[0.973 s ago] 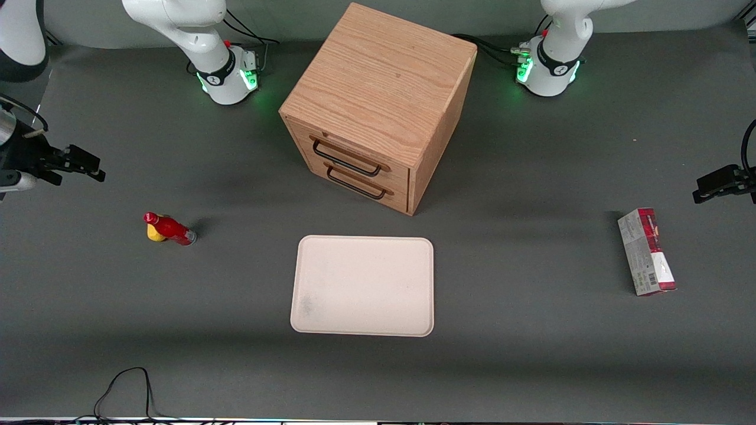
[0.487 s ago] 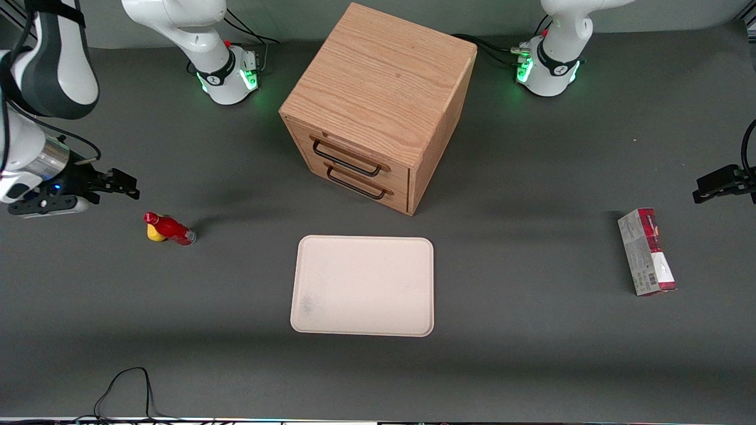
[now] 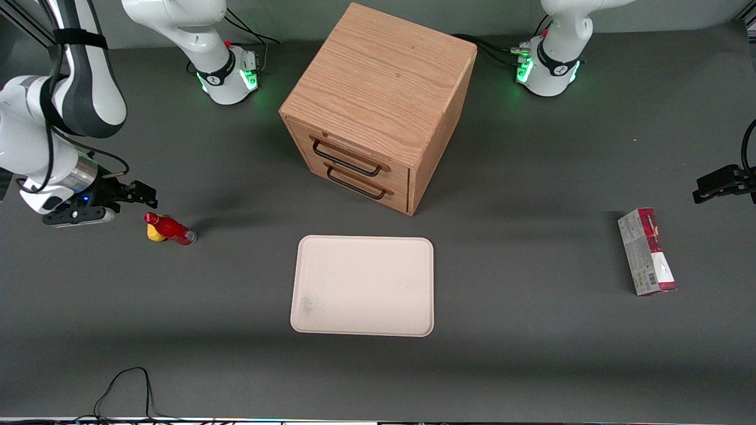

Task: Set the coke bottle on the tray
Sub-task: 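Lower the open right gripper over the red Coca-Cola bottle, then close the right gripper around the bottle's neck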

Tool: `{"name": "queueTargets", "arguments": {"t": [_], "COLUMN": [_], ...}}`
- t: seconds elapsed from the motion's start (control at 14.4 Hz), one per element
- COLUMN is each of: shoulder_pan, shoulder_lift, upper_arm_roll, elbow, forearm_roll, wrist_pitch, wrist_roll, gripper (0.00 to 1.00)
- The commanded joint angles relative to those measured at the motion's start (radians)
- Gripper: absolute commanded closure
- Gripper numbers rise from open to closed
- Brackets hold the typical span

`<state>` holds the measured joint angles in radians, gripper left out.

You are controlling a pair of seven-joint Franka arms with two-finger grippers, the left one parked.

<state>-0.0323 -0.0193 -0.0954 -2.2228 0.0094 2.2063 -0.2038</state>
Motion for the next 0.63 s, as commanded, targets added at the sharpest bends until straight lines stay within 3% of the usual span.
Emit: {"name": "queueTargets", "arguments": {"t": [0.0,0.56], "shoulder_pan": [0.002,-0.001], "shoulder_lift": [0.036,0.113], "upper_arm_roll": [-0.006,-0.007], "elbow": [-0.005,-0.006], "forearm_roll": [-0.014,-0.014], "wrist_pitch": [0.046,0.102], "wrist_roll": [-0.017,-0.019], "gripper": [0.00,0.00]}}
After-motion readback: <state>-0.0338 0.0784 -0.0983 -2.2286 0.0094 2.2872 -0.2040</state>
